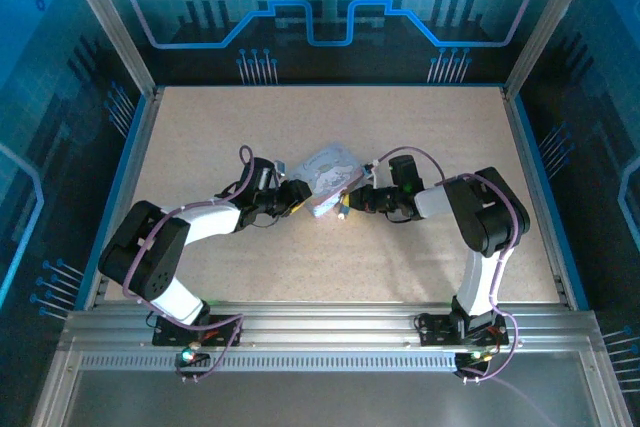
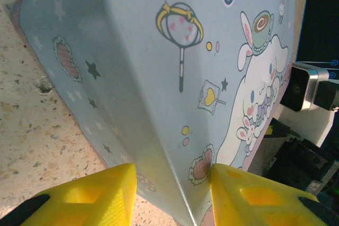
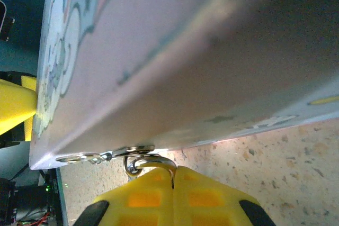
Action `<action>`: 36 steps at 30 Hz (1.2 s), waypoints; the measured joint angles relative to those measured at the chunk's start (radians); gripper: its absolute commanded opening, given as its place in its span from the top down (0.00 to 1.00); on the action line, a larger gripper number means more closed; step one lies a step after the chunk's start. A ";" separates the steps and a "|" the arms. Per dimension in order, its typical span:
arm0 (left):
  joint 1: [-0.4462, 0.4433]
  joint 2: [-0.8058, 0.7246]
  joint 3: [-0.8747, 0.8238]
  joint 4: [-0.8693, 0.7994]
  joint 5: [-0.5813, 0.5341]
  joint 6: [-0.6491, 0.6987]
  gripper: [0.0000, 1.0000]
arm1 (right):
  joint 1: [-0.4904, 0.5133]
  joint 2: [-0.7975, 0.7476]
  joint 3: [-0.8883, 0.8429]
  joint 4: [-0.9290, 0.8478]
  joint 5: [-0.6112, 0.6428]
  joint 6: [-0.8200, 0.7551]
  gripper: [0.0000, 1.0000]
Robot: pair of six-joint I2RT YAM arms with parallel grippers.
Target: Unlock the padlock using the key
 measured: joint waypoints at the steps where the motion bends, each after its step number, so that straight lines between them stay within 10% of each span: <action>1: 0.000 0.000 0.000 0.000 0.000 0.000 0.58 | 0.000 -0.002 -0.002 0.002 0.003 0.003 0.96; 36: -0.002 0.000 -0.002 0.002 0.000 0.000 0.56 | -0.054 -0.078 -0.074 0.107 0.050 0.148 1.00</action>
